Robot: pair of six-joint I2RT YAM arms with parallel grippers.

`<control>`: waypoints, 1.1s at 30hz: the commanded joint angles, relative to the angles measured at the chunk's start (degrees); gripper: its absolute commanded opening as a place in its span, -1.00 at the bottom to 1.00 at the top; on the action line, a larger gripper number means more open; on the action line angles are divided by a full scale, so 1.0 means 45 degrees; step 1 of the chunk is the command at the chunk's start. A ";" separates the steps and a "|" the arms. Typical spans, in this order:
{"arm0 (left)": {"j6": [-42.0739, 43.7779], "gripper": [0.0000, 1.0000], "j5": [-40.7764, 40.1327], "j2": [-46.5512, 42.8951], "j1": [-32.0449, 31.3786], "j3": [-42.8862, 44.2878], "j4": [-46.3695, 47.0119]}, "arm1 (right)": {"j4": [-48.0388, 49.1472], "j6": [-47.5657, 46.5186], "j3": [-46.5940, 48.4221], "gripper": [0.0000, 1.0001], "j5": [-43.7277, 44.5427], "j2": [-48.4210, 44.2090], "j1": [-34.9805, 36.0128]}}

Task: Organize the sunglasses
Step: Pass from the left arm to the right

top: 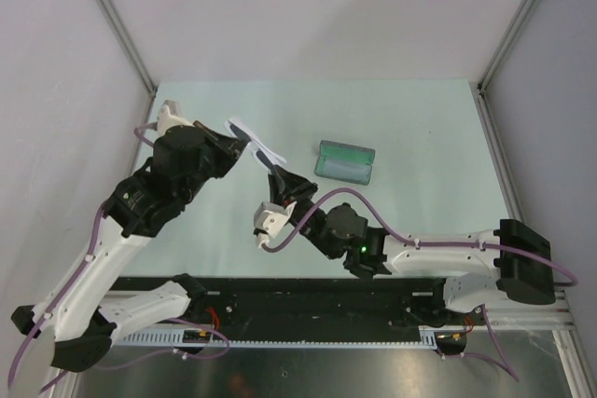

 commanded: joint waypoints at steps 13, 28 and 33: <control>-0.0241 -0.99 -0.0390 -0.0007 -0.0160 0.0731 0.0111 | 0.1768 -0.0907 0.0518 -0.42 0.1021 0.0720 0.0601; -0.0201 -0.99 -0.0859 0.0209 -0.0277 0.0868 0.0111 | 0.0889 0.0305 0.0791 -0.38 0.1021 0.0387 0.0386; -0.0299 -0.99 -0.0879 0.0052 -0.0394 0.0731 0.0092 | 0.1240 0.0149 0.1064 -0.37 0.1392 0.0700 0.0210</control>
